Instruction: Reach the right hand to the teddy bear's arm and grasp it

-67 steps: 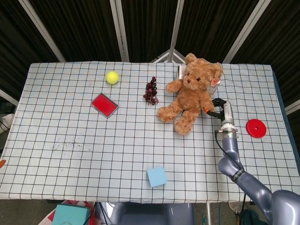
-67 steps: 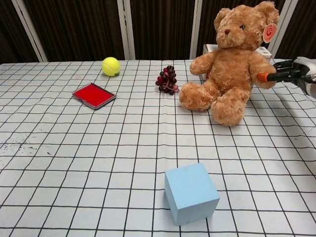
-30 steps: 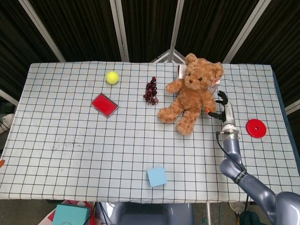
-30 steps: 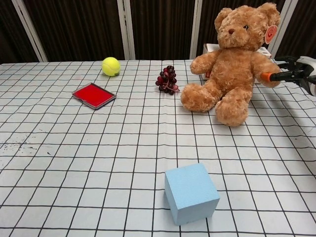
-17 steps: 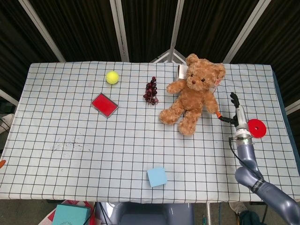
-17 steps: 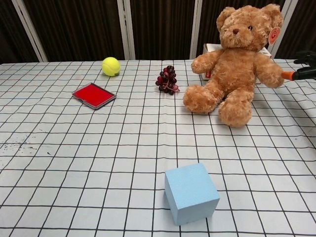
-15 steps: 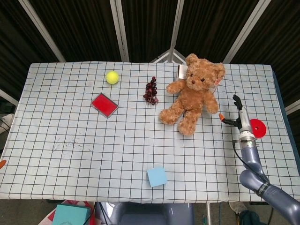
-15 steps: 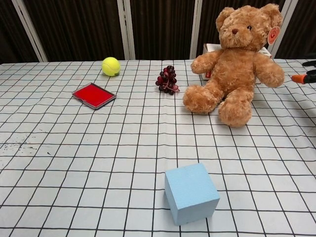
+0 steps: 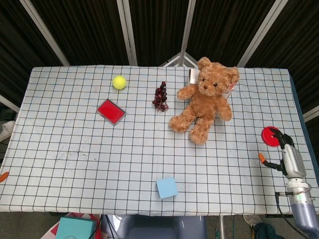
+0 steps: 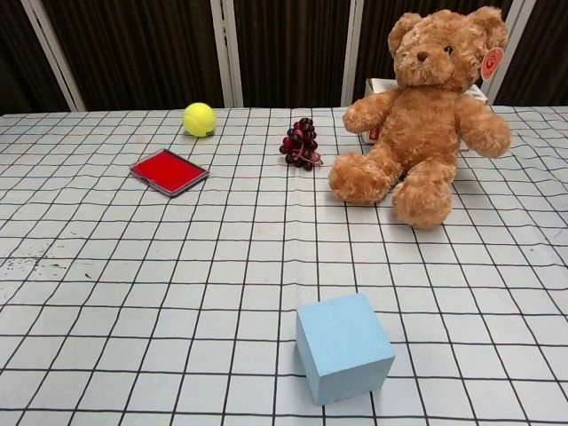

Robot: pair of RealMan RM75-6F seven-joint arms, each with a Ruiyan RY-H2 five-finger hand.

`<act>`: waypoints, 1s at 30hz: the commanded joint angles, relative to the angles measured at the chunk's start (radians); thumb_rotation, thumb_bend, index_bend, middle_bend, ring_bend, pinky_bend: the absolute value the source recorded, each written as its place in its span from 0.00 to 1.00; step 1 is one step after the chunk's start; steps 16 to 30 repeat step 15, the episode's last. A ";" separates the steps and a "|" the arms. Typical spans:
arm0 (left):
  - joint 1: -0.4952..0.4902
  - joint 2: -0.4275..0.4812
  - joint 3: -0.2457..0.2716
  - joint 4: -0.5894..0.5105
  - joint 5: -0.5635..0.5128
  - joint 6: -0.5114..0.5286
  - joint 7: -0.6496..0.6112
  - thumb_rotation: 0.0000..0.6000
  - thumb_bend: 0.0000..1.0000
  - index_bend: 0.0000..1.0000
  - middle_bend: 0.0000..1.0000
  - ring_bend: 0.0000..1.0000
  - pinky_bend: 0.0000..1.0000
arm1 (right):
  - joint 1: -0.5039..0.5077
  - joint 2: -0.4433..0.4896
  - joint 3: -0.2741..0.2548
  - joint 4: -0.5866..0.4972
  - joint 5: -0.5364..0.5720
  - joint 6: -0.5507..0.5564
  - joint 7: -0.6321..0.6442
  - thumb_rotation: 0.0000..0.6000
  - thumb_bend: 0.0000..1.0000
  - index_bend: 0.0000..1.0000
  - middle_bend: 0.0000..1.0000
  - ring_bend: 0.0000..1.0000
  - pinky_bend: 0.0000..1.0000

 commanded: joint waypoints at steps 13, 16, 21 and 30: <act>-0.002 -0.005 0.003 0.002 0.005 0.002 0.014 1.00 0.20 0.25 0.09 0.02 0.19 | -0.171 0.065 -0.177 -0.108 -0.208 0.279 -0.566 1.00 0.34 0.18 0.14 0.10 0.00; -0.004 -0.005 0.002 0.001 0.001 -0.002 0.018 1.00 0.20 0.25 0.09 0.02 0.19 | -0.168 0.066 -0.179 -0.106 -0.210 0.279 -0.567 1.00 0.34 0.18 0.14 0.10 0.00; -0.004 -0.005 0.002 0.001 0.001 -0.002 0.018 1.00 0.20 0.25 0.09 0.02 0.19 | -0.168 0.066 -0.179 -0.106 -0.210 0.279 -0.567 1.00 0.34 0.18 0.14 0.10 0.00; -0.004 -0.005 0.002 0.001 0.001 -0.002 0.018 1.00 0.20 0.25 0.09 0.02 0.19 | -0.168 0.066 -0.179 -0.106 -0.210 0.279 -0.567 1.00 0.34 0.18 0.14 0.10 0.00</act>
